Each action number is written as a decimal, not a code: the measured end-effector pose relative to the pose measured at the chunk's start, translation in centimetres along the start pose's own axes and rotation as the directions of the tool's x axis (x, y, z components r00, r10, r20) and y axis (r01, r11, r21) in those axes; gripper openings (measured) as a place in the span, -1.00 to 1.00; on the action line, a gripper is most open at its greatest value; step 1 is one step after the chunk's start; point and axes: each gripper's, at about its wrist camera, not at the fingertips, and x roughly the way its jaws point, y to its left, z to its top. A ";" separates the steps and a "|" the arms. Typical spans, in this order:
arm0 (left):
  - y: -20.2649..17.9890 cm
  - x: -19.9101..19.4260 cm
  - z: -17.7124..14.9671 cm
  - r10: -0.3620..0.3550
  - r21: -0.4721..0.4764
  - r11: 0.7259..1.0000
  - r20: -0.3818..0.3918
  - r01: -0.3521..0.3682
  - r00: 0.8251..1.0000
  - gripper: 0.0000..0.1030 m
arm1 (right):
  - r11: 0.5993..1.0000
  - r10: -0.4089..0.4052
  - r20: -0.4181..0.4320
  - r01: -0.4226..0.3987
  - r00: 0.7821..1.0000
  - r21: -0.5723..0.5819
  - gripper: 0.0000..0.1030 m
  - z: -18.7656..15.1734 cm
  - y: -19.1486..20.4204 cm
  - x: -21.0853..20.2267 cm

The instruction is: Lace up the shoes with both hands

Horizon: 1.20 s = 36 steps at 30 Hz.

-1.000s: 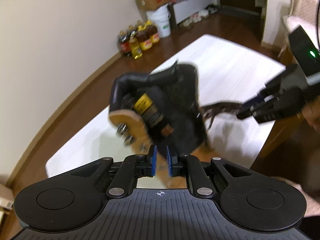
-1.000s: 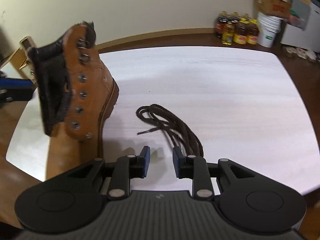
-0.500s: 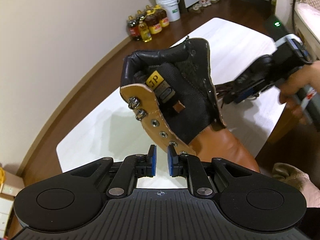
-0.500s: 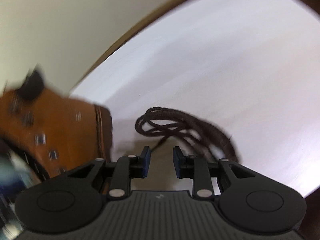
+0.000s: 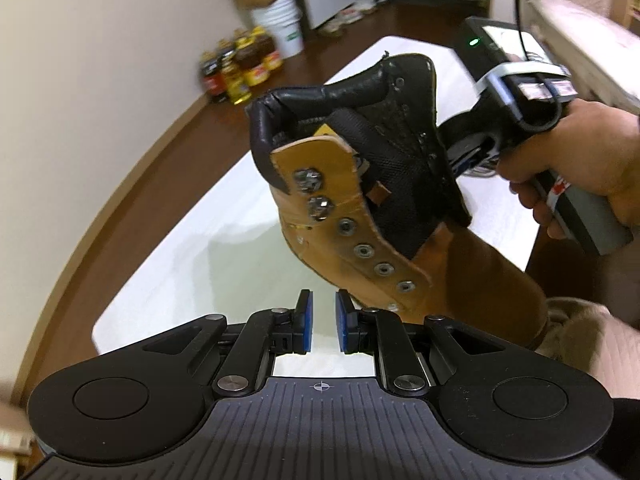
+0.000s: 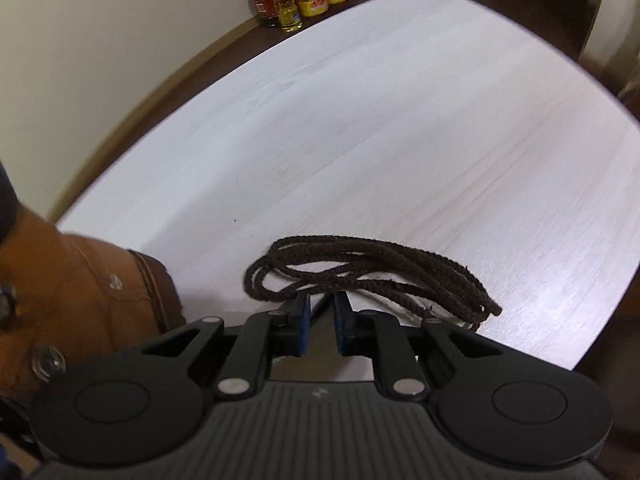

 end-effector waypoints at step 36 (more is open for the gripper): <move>1.2 1.9 -3.4 -0.326 0.197 0.930 0.050 0.310 0.944 -0.73 | 0.496 0.582 0.239 -0.572 0.777 0.654 -0.96 -10.0 -1.2 -5.1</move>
